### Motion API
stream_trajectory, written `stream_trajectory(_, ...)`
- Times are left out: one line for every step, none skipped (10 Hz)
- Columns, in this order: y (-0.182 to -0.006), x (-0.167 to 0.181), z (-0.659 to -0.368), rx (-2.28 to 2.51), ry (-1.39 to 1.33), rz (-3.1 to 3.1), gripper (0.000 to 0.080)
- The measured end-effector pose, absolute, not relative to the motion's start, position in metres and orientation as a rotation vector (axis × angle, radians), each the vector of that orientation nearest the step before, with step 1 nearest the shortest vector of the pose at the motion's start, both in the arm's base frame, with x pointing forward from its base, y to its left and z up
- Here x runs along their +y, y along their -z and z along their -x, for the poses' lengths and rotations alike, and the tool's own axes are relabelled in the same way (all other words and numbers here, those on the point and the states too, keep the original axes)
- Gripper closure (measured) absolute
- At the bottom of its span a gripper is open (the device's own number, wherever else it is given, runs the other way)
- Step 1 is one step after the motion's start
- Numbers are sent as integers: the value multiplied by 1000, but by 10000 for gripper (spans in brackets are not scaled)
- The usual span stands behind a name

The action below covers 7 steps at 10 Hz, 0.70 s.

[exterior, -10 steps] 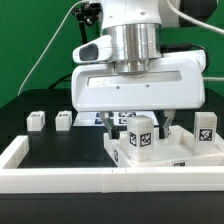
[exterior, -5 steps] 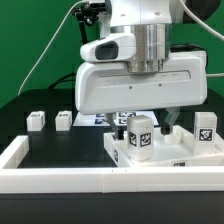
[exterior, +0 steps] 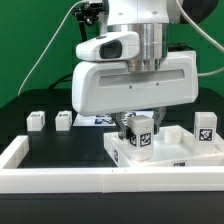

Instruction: Assemble square table

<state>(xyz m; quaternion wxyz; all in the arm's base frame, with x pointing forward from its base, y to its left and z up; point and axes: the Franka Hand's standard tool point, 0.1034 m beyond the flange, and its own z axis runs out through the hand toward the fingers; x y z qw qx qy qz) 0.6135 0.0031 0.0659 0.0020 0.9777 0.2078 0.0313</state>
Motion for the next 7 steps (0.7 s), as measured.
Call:
stream_trajectory(-66,3,-613,630,-98,-3073,512)
stream_trajectory(-66,3,-613,630,-98,-3073,511)
stream_trajectory(-66,3,-613,573,-100,-3088,511)
stream_trajectory(-66,3,-613,380,-106,-3124,511)
stream_trajectory(-65,3,-613,207,-119,-3147,511)
stream_trajectory(-65,3,-613,13,-134,-3161,511)
stream_trajectory(-65,3,-612,-196,-146,-3160,511)
